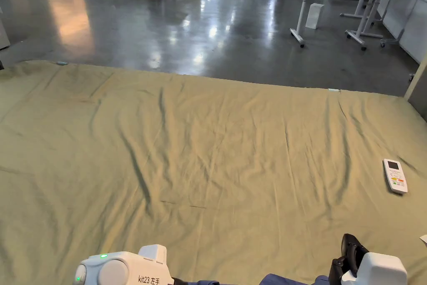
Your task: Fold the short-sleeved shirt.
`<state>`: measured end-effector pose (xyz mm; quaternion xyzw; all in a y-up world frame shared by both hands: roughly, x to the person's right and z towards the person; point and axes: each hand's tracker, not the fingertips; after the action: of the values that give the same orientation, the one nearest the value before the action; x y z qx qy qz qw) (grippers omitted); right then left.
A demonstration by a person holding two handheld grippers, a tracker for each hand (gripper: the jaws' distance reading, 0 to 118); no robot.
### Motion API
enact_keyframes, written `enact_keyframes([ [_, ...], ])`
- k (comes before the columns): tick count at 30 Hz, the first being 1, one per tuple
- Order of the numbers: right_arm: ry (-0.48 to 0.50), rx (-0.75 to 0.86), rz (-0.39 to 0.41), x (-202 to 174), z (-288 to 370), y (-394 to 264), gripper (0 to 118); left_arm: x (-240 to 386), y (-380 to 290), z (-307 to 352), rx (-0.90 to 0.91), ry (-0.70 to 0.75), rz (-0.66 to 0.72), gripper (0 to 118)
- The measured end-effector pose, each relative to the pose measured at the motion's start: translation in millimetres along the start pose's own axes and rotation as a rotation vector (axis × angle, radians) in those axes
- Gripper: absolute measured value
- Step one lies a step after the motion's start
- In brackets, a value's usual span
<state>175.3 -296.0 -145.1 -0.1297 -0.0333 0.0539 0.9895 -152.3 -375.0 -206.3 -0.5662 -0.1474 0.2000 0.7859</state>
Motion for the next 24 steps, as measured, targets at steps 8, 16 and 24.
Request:
enact_keyframes([
  [8, -0.003, -0.009, 0.001, 2.1, 1.4, -3.0, 0, 12.1, -3.0, -45.0, 0.036, -0.08, 0.027, 11],
  [16, 0.006, -0.016, 0.007, -1.4, 1.3, -5.6, 0, 4.7, -5.8, -38.5, 0.065, -0.105, 0.012, 11],
  [24, 0.028, -0.018, 0.013, -10.2, -0.7, -4.7, 0, -55.2, -11.6, 45.7, 0.193, -0.14, -0.014, 88],
])
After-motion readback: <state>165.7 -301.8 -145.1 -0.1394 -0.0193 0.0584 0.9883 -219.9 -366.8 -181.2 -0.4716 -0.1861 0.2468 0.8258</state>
